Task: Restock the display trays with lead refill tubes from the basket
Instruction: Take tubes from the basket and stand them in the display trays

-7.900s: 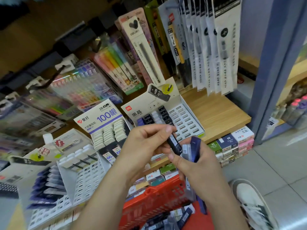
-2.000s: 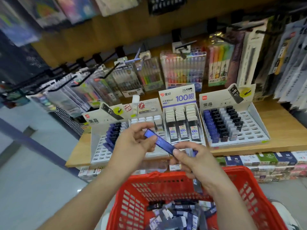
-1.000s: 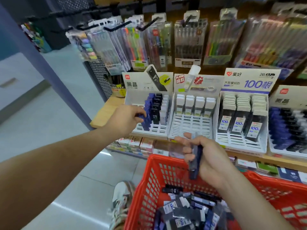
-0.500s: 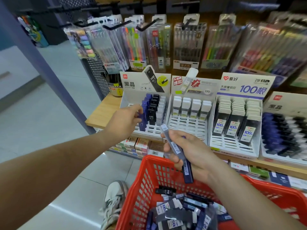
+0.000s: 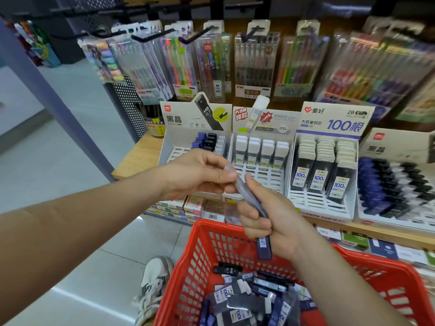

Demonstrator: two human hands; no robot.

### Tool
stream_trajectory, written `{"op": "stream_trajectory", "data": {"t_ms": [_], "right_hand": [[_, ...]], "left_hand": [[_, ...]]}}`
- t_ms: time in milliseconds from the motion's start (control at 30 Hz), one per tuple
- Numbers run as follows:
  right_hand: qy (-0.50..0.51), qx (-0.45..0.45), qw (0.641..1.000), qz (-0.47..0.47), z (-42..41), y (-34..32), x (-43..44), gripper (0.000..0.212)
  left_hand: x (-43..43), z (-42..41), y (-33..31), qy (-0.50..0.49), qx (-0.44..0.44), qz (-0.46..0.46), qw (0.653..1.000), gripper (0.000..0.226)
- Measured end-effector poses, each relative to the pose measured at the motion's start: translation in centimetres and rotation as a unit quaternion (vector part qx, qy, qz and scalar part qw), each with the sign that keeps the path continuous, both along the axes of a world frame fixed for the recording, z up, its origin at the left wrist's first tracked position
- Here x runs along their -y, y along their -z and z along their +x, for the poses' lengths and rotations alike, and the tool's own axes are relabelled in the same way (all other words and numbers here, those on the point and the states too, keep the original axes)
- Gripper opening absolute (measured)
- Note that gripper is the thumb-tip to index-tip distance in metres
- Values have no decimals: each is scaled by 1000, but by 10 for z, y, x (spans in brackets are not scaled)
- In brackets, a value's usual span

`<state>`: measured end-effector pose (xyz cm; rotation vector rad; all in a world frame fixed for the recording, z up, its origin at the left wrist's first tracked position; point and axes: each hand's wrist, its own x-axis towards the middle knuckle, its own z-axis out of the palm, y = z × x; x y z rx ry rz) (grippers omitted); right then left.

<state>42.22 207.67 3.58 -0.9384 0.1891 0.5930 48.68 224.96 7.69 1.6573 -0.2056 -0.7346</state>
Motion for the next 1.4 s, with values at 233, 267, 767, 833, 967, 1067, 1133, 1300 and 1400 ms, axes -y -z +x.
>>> {"op": "stream_trajectory", "data": {"t_ms": [233,267,767,833,967,1067,1133,1300,1400], "right_hand": [[67,7,997,25,7,-1,12,26],[70,16,997,2,7,-1,13,22],[123,-84,987,-53,8,17,16,58],[123,-89,988,-18,9,17,19,61],[117,-78,990,23,8,14,21,26],[122,-71,990,-18,10,15,19,19],[148,-75,986,-28,11,17,18,20],[167,-78,982,-32,14,29,21,17],[155,-77,984,-31,14,33,21,14]], "left_hand": [[-1,6,9,-98,57,38,993,24],[0,7,10,-100,48,27,993,24],[-40,50,-5,-227,284,262,894,17],[-48,56,-8,-244,314,271,877,19],[-53,61,-11,-255,361,282,852,16],[-45,58,-12,-195,344,265,880,12],[-35,53,-9,-137,357,294,876,11],[-19,41,12,-46,416,391,820,11],[-19,40,26,-40,418,390,819,12]]}}
